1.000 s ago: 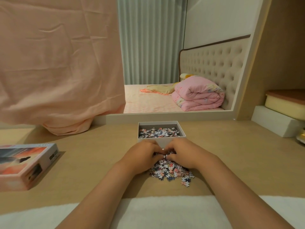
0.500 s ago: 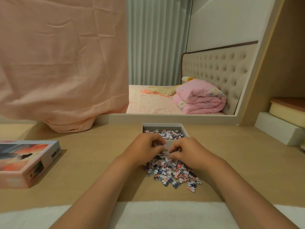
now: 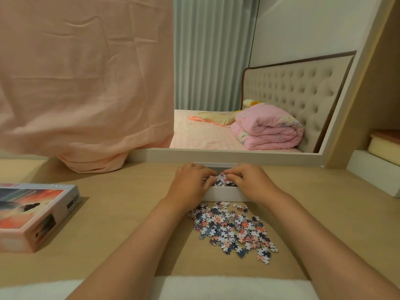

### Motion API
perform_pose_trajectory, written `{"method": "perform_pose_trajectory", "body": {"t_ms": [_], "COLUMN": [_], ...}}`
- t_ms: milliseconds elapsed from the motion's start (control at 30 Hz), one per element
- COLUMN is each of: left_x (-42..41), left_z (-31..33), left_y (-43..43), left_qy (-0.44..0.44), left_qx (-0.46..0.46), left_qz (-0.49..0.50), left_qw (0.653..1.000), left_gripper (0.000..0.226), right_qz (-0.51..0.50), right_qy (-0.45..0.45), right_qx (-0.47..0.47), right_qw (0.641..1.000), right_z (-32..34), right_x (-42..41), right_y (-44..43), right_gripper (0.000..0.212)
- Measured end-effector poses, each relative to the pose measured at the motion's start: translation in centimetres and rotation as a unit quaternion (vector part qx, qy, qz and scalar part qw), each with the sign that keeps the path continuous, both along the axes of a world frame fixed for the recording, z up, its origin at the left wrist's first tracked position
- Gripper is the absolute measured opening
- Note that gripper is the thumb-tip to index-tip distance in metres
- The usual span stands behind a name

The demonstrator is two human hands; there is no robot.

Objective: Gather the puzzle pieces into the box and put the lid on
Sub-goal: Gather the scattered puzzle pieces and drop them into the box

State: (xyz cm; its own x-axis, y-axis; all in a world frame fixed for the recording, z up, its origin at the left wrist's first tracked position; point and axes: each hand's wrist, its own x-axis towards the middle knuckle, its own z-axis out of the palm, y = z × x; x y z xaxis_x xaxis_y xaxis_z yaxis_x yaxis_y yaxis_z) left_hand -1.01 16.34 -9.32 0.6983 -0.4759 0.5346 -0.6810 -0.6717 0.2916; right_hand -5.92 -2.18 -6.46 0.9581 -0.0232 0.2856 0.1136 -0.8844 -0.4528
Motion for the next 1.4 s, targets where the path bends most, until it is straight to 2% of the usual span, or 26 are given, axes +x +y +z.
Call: {"method": "perform_pose_trajectory", "body": {"t_ms": [133,233,300,400,467,533,600,633,767,833,1000,1100,1233,1400], "left_x": [-0.3,-1.2,-2.3,-4.0,-4.7,-5.0,-5.0,-5.0,-4.7,-4.6,-4.6,-4.7,-4.9,-4.7], "left_z": [0.8,1.3,1.6,2.1,2.0,1.4,0.9,0.9,1.1,1.2,1.6,1.5,1.2,0.9], "left_y": [0.4,0.9,1.4,1.8,1.9,2.1,2.4,2.5,2.7,2.8,3.3,3.3,2.9,2.9], "left_qy": [-0.035,-0.06,-0.053,0.02,0.078,0.128,0.167,0.178,0.163,0.157,0.158,0.158,0.141,0.124], "left_qx": [-0.013,-0.01,-0.013,0.035,0.114,0.176,0.195,0.195,0.195,0.186,0.209,0.221,0.182,0.132], "left_qz": [-0.004,-0.01,-0.026,-0.05,-0.055,-0.06,-0.066,-0.069,-0.074,-0.073,-0.067,-0.072,-0.069,-0.065], "left_qw": [0.999,0.998,0.998,0.998,0.989,0.974,0.964,0.962,0.964,0.967,0.963,0.96,0.971,0.981], "left_gripper": [0.026,0.023,0.018,0.015,0.021,0.033,0.047,0.051,0.037,0.032,0.037,0.036,0.027,0.019], "right_qz": [0.002,0.022,0.043,0.091,0.113,0.122,0.117,0.115,0.095,0.085,0.078,0.084,0.067,0.043], "right_qy": [-0.065,-0.073,-0.035,0.066,0.125,0.171,0.201,0.203,0.168,0.161,0.145,0.143,0.12,0.106], "right_qx": [0.026,0.048,0.038,0.012,-0.012,-0.063,-0.121,-0.14,-0.119,-0.108,-0.104,-0.107,-0.071,-0.027], "right_qw": [0.998,0.996,0.998,0.994,0.986,0.976,0.965,0.962,0.974,0.977,0.981,0.98,0.988,0.993], "right_z": [0.5,1.2,1.6,1.9,1.5,0.6,-0.2,-0.6,-0.6,-0.4,-0.7,-0.8,-1.1,-1.0], "right_x": [-1.0,-2.4,-3.6,-5.2,-5.9,-6.2,-6.3,-6.3,-6.2,-6.3,-6.4,-6.4,-6.4,-6.3], "right_y": [-0.6,-0.6,-0.2,0.8,1.4,1.9,2.4,2.6,2.5,2.3,2.5,2.8,2.7,2.2], "right_gripper": [0.022,0.022,0.022,0.019,0.034,0.064,0.087,0.089,0.057,0.048,0.06,0.047,0.029,0.023]}}
